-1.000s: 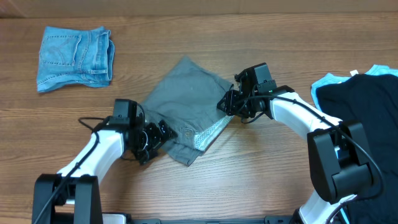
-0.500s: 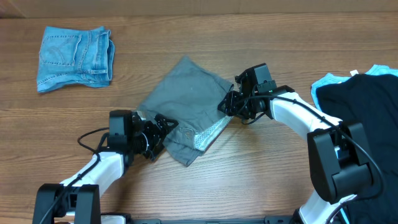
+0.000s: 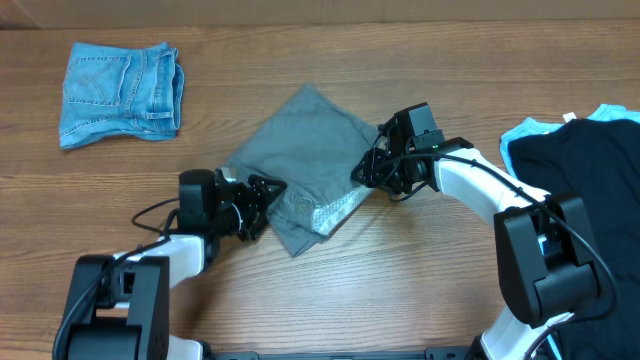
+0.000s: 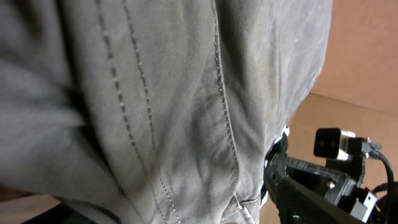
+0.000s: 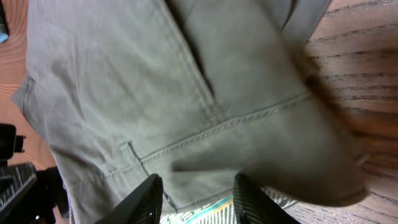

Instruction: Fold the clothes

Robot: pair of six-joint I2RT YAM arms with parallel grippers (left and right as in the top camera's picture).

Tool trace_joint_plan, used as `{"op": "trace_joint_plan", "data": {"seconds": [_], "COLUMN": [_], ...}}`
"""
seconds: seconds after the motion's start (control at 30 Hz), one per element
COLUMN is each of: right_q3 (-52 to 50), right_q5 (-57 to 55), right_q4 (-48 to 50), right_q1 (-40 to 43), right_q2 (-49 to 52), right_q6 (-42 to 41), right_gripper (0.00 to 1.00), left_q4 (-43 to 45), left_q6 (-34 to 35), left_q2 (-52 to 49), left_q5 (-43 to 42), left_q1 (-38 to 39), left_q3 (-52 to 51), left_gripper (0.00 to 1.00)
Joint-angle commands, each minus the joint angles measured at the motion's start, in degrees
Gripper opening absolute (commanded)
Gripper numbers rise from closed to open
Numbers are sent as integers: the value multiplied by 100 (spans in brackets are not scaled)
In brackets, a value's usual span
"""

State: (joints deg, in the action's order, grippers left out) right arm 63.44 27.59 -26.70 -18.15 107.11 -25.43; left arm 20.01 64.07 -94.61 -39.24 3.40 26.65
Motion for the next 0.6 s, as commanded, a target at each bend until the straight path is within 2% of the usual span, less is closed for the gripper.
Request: {"op": "trace_joint_plan", "data": {"seconds": [0.0,0.13,0.23,0.37,0.5,0.57], "right_q3": [66,68,149,330,337,330], "right_q5": [-55,74,1082,1351,1694,1532], "right_q4": [-22,-105,-164,-457,-293,-236], "right_q1": [-22,-22,-24,-48,-232,-391], "right_q2": [33,26,-48,-264,-293,-243], "right_q6": [35,111,1064,1071,1027,1021], "right_gripper": [40,37,31,24,20,20], "left_q4": [-328,-811,-1075,-1266,-1515,-1628], "left_q6": [-352,-667,-1008,-1473,-2031,-2155], "left_q2": [-616,-619,-616,-612,-612,-612], "left_q5": [1056,973,881,544,142,7], "left_q1": [111,74,-111,-444,-704,-800], "left_q3": [-74,-50,-50,-50,-50,-50], "left_gripper": [82,87,87,85,98,100]}}
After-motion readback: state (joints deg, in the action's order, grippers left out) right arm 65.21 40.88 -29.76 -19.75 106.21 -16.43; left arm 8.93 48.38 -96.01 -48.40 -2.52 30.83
